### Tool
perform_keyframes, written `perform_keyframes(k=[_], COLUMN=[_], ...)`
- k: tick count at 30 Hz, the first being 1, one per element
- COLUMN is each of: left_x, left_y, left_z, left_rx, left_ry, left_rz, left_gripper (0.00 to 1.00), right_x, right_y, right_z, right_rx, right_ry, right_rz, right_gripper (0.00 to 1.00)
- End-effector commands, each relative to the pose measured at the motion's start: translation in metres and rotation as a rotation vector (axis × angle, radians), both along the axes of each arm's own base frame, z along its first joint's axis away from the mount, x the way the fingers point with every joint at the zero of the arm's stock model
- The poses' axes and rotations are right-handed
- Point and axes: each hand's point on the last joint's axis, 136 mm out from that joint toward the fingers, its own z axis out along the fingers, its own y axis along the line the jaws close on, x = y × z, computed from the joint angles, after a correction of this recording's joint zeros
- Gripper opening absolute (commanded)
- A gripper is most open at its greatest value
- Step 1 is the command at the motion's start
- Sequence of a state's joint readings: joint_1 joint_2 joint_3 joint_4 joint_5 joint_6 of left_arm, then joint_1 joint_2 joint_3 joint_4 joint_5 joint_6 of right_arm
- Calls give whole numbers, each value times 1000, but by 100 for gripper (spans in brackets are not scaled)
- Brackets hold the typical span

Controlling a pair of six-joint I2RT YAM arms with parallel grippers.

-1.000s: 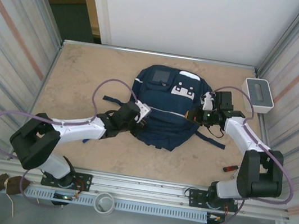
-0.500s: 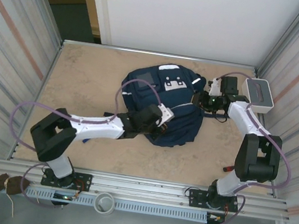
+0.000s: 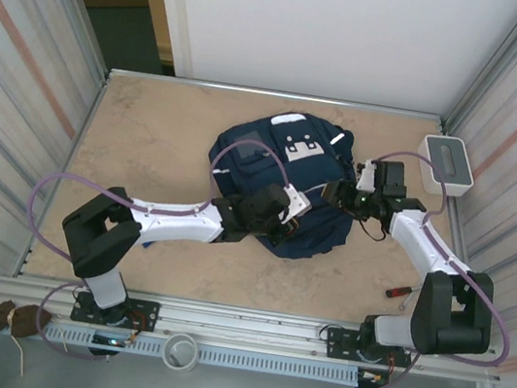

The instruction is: Pack the student bag

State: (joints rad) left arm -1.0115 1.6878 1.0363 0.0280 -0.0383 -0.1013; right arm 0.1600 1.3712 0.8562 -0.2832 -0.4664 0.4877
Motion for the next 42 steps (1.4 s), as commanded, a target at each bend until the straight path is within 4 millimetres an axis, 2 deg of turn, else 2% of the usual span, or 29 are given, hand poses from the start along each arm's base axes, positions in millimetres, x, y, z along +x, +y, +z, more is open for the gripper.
perform_keyframes(k=[1, 3, 4, 6, 9, 16, 20, 23, 28, 31, 34, 37, 40, 42], left_x=[-7, -7, -8, -8, -5, 11, 29, 49, 86, 99, 100, 95, 85, 77], left_y=[-3, 3, 8, 20, 49, 130, 163, 175, 171, 177, 190, 217, 243, 257], left_z=[1, -2, -4, -6, -11, -25, -28, -21, -17, -15, -8, -4, 8, 18], left_rx=[-11, 3, 10, 27, 62, 92, 105, 86, 104, 129, 90, 24, -53, -102], left_ry=[-20, -20, -24, -37, -48, -20, -11, -10, -31, -38, -51, -16, 14, 21], left_rz=[-24, -11, 1, 27, 83, 256, 363, 440, 493, 538, 585, 650, 707, 743], left_gripper=[0, 0, 0, 0, 0, 0, 0, 0, 1, 14, 29, 41, 55, 69], right_x=[11, 13, 14, 14, 13, 9, 7, 4, -3, -8, -23, -47, -68, -76], right_y=[8, 7, 5, -1, -9, -9, -3, 6, 30, 39, 60, 79, 82, 84], right_z=[2, -1, -4, -7, -4, 7, 8, 8, 14, 20, 22, 21, 25, 33], right_rx=[25, 9, 2, -14, -13, -3, -1, 1, 49, 82, 97, -1, -218, -348], right_ry=[-31, -25, -22, -17, -24, -40, -39, -36, -46, -57, -68, -89, -203, -291], right_rz=[-20, -26, -31, -43, -56, -34, -16, 13, 69, 74, 127, 262, 403, 477], right_gripper=[50, 38, 27, 11, 0, 0, 0, 0, 0, 1, 7, 20, 38, 47])
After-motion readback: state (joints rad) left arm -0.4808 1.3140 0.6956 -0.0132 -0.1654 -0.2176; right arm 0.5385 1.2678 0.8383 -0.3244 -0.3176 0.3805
